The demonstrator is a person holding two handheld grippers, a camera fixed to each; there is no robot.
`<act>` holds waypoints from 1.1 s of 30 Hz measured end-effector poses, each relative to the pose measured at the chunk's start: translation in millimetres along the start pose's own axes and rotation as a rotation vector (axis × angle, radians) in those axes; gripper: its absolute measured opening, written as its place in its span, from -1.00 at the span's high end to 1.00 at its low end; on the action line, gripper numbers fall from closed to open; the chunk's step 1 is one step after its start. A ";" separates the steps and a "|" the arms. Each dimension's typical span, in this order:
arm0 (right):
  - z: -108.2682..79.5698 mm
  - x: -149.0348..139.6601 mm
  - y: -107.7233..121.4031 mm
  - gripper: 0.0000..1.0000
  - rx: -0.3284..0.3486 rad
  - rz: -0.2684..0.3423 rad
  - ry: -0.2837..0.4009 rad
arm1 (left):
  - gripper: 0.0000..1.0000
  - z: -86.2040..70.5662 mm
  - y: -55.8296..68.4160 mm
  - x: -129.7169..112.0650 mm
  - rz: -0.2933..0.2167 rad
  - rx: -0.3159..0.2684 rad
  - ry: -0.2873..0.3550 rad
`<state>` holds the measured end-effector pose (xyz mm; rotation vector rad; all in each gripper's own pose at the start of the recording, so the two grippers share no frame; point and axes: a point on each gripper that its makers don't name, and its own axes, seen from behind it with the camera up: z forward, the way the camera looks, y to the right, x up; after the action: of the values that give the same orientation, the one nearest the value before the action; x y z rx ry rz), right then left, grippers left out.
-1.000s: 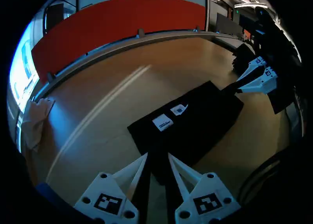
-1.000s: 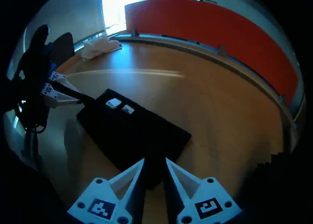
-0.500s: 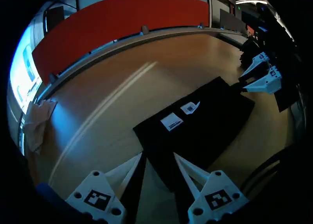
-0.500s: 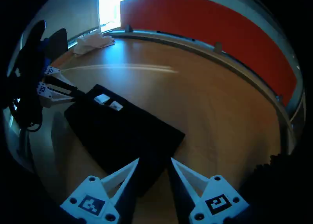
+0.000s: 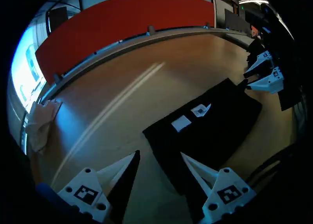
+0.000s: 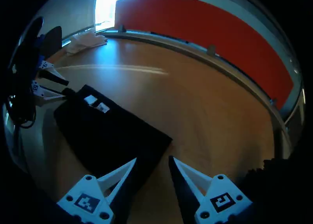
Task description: Fold towel
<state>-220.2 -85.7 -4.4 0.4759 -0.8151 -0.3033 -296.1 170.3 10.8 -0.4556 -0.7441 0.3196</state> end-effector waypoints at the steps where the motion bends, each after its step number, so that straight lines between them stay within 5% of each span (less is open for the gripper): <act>1: 0.4 1.5 0.9 -0.19 -0.002 0.001 0.004 | -0.32 0.1 -2.1 0.8 0.000 0.005 0.001; 4: 0.1 6.3 3.0 -0.26 -0.007 0.003 0.017 | -0.37 -0.6 -7.8 3.3 -0.002 0.018 0.007; 6: -1.0 9.0 3.7 -0.36 -0.008 0.004 0.026 | -0.58 -1.5 -10.8 4.9 -0.009 0.022 0.010; 11: -4.0 11.2 4.7 -0.85 -0.011 0.012 0.039 | -0.67 -3.2 -15.7 6.3 -0.048 0.018 0.015; 33: -21.3 7.0 3.9 -0.86 -0.020 0.019 0.056 | -0.67 -19.6 -22.1 6.8 -0.092 0.023 0.038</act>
<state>-199.3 -79.3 -10.6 0.4556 -0.7613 -0.2787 -274.8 148.7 13.2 -0.4032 -0.7215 0.2330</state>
